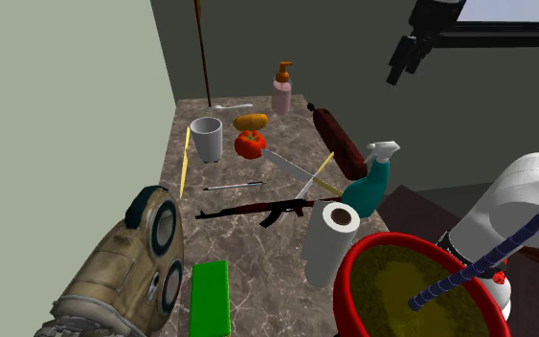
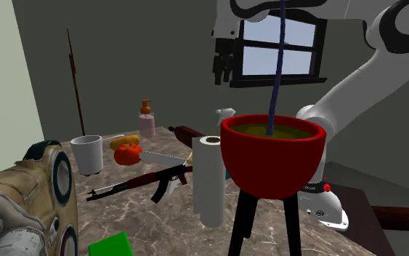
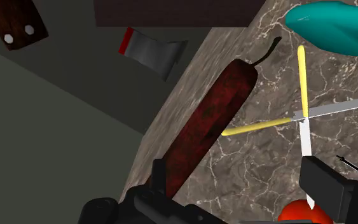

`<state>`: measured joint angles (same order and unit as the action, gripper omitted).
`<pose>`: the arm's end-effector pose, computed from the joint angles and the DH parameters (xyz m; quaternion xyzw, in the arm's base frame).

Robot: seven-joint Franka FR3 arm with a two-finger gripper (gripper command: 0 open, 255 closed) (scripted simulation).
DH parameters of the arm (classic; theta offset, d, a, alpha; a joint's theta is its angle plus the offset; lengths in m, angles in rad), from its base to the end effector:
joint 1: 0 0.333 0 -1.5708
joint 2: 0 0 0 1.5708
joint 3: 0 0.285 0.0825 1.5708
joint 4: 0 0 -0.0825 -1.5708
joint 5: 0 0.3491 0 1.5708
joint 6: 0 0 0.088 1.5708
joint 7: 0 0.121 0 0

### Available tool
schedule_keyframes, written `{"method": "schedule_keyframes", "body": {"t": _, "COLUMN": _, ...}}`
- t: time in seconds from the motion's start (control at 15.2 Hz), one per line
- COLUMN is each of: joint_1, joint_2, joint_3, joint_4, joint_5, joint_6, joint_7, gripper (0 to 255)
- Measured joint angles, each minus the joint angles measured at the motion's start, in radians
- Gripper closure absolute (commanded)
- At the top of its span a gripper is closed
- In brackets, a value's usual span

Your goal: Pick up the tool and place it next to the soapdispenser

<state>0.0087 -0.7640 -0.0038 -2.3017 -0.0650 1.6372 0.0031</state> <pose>0.3082 -0.0063 0.5784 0.9983 0.0019 0.0498 0.0309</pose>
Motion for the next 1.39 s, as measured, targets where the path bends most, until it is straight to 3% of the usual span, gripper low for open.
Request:
{"method": "schedule_keyframes", "body": {"t": 0.2, "joint_1": -0.011, "joint_2": -0.015, "joint_3": 0.026, "joint_4": -0.044, "joint_5": 0.020, "joint_6": 0.025, "joint_7": 0.068, "gripper": 0}}
{"method": "schedule_keyframes", "body": {"t": 0.66, "joint_1": -0.063, "joint_2": -0.052, "joint_3": 0.185, "joint_4": -0.228, "joint_5": 0.150, "joint_6": 0.152, "joint_7": 0.458, "gripper": 0}}
{"method": "schedule_keyframes", "body": {"t": 1.06, "joint_1": -0.102, "joint_2": 0.014, "joint_3": 0.348, "joint_4": -0.306, "joint_5": 0.279, "joint_6": 0.294, "joint_7": 0.809, "gripper": 0}}
{"method": "schedule_keyframes", "body": {"t": 1.39, "joint_1": -0.150, "joint_2": 0.138, "joint_3": 0.495, "joint_4": -0.338, "joint_5": 0.372, "joint_6": 0.460, "joint_7": 1.093, "gripper": 0}}
